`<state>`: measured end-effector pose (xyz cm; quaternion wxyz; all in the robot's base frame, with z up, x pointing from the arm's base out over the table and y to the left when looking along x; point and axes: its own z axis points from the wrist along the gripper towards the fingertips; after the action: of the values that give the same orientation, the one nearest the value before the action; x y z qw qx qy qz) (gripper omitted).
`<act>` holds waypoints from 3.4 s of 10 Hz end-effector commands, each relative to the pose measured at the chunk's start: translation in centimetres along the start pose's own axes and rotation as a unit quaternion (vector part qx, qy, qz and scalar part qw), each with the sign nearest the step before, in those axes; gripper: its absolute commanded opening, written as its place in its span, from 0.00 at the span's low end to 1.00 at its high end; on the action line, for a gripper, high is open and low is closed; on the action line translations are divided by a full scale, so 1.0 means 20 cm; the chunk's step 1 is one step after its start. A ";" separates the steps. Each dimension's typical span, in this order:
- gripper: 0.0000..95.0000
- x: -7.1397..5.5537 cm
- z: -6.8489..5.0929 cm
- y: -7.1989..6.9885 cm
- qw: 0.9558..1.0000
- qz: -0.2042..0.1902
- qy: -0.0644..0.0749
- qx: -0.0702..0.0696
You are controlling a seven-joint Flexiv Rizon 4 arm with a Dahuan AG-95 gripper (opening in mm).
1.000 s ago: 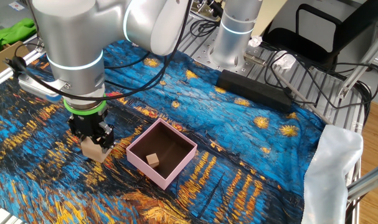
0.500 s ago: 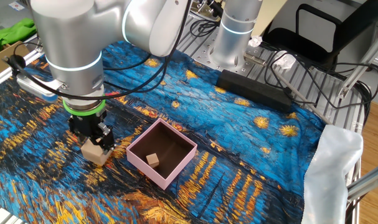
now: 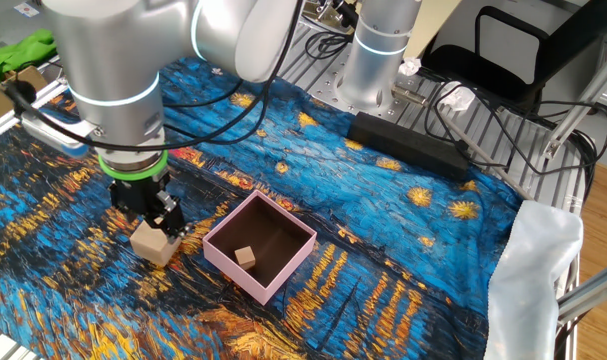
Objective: Take everything out of the gift box
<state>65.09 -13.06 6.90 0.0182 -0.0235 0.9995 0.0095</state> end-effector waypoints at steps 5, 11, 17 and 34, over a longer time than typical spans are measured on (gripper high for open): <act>0.80 0.07 -0.11 0.16 0.999 0.038 0.019 -0.003; 0.80 0.18 -0.22 0.43 0.995 0.090 0.035 -0.015; 0.60 0.28 -0.26 0.65 0.995 0.097 0.033 -0.015; 0.80 0.32 -0.11 0.80 0.996 0.069 -0.044 0.017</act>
<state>57.76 2.60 9.15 0.0669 0.0469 0.9966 -0.0044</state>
